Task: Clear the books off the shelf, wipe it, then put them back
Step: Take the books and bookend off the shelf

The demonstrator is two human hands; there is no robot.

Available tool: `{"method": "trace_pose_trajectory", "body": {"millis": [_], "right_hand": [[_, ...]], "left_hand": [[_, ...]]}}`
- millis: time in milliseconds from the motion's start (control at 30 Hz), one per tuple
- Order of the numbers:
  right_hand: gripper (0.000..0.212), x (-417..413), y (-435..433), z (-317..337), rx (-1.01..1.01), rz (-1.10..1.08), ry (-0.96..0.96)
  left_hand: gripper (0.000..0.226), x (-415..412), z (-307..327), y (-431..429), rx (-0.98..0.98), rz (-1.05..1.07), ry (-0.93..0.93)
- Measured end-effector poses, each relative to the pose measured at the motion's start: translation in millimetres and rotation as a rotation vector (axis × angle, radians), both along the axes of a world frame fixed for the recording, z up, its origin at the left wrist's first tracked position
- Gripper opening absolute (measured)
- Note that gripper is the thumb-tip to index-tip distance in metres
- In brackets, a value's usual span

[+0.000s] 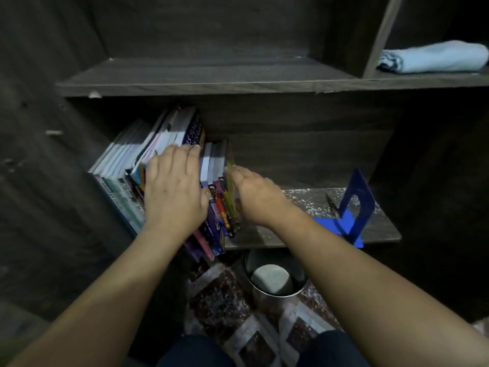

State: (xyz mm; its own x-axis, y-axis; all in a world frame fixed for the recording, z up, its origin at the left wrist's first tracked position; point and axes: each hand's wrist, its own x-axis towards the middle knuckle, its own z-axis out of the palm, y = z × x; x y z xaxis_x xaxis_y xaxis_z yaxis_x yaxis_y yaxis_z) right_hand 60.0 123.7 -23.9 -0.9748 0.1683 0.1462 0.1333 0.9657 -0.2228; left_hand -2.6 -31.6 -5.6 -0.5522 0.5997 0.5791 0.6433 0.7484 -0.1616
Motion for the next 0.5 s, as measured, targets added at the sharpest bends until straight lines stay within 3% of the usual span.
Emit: {"method": "trace_pose_trajectory", "body": {"millis": [167,400,500], "right_hand": [[0.074,-19.4,-2.3,-10.6,0.041,0.055,-0.029],[0.071,-18.0,13.6,-17.4,0.088,0.041,0.014],[0.06,-18.5,19.2,-14.8,0.114,0.016,0.056]], "left_hand": [[0.079,-1.2,-4.5,2.2,-0.039,0.069,0.0],[0.081,-5.0,-8.6,2.6,-0.108,0.149,0.011],[0.081,-5.6,-9.5,2.5,-0.089,0.146,0.001]]}}
